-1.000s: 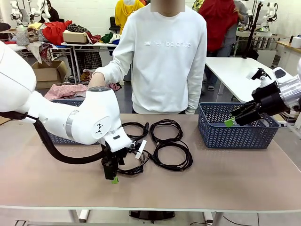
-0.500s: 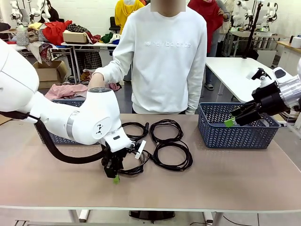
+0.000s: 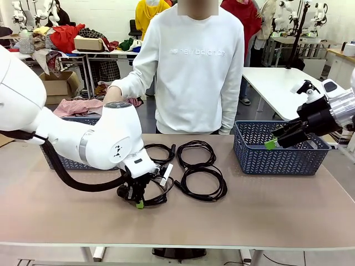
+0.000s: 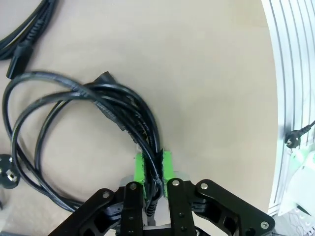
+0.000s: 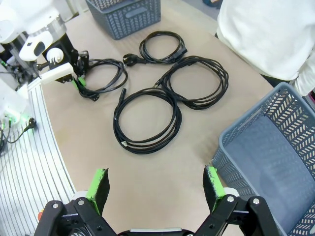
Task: Organize the cables according to human instructions.
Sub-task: Pick up a bundle of cables and place it in the basket indicated by the human.
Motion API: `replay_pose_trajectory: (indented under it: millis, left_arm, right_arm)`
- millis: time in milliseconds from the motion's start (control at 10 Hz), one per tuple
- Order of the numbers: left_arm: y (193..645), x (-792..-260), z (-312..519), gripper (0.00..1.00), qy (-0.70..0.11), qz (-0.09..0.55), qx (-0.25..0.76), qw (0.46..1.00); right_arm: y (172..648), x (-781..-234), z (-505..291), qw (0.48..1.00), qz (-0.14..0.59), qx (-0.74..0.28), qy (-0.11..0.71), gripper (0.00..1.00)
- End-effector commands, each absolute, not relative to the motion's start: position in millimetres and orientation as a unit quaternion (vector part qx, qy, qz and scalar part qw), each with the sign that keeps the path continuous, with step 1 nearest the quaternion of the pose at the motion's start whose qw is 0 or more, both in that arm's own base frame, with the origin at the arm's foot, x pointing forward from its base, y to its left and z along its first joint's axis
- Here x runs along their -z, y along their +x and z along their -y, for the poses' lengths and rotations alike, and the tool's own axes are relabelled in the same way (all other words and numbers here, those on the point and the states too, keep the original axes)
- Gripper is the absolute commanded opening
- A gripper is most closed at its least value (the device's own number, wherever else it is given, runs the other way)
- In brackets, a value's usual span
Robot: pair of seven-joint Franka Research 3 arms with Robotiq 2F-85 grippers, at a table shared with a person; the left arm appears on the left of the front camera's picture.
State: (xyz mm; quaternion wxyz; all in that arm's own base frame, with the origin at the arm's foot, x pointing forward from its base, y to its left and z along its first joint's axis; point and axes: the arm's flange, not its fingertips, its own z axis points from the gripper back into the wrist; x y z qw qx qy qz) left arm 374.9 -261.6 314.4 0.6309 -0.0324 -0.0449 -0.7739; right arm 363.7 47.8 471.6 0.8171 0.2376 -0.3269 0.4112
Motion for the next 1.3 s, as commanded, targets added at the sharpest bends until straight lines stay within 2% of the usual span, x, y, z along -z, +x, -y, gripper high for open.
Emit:
replay_pose_trajectory:
  millis: [0, 300, 700, 1200]
  left_arm:
    - [370.9, -320.7, 259.4, 0.00, -0.032, 0.045, 0.777, 0.627]
    - [355.1, -344.9, 262.4, 0.00, -0.030, 0.048, 0.787, 0.614]
    - [333.7, -423.2, 269.4, 0.00, 0.032, 0.050, 0.778, 0.626]
    - [387.1, -480.1, 235.4, 0.00, 0.071, 0.116, 0.735, 0.665]
  right_arm:
    - [367.3, -470.2, -47.1, 0.807, 0.339, -0.418, 0.244, 1.00]
    - [367.3, -470.2, -47.1, 0.807, 0.339, -0.418, 0.244, 1.00]
    - [367.3, -470.2, -47.1, 0.807, 0.339, -0.418, 0.244, 1.00]
    - [367.3, -470.2, -47.1, 0.807, 0.339, -0.418, 0.244, 1.00]
